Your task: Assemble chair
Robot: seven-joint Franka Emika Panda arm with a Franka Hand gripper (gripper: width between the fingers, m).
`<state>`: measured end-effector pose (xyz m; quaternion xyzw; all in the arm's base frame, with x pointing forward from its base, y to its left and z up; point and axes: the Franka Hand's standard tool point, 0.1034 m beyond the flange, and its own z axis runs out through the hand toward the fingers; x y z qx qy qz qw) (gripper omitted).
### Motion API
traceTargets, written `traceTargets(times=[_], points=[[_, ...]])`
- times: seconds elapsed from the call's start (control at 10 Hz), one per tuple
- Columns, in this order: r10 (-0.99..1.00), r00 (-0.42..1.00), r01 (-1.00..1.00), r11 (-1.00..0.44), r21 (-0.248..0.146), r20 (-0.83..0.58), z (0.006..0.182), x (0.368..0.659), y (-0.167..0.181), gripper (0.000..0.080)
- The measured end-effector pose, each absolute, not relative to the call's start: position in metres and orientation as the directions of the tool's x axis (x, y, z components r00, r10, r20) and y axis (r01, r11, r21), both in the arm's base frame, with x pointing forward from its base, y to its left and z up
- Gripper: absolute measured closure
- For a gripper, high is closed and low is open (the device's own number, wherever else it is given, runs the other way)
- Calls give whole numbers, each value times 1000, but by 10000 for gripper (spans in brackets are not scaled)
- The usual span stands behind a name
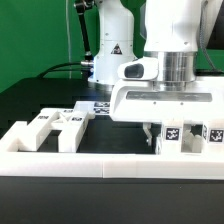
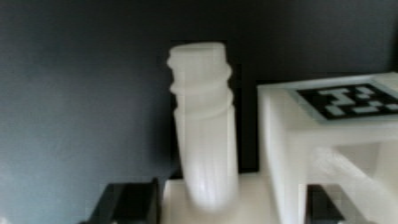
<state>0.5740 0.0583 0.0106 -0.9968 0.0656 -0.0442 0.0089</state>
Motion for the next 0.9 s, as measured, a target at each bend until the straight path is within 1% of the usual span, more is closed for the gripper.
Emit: traceTargets(times=[0.3,0.4,0.6,0.9], points=[[-133,987,-131,-991,-23,87,11,574,58,469],[-143,986,-141,-990,-26,82,14,574,54,469],[-165,984,-163,-986,-37,69,30,577,47,469],[-191,979,-186,-980,-64,76,64,576,42,469]])
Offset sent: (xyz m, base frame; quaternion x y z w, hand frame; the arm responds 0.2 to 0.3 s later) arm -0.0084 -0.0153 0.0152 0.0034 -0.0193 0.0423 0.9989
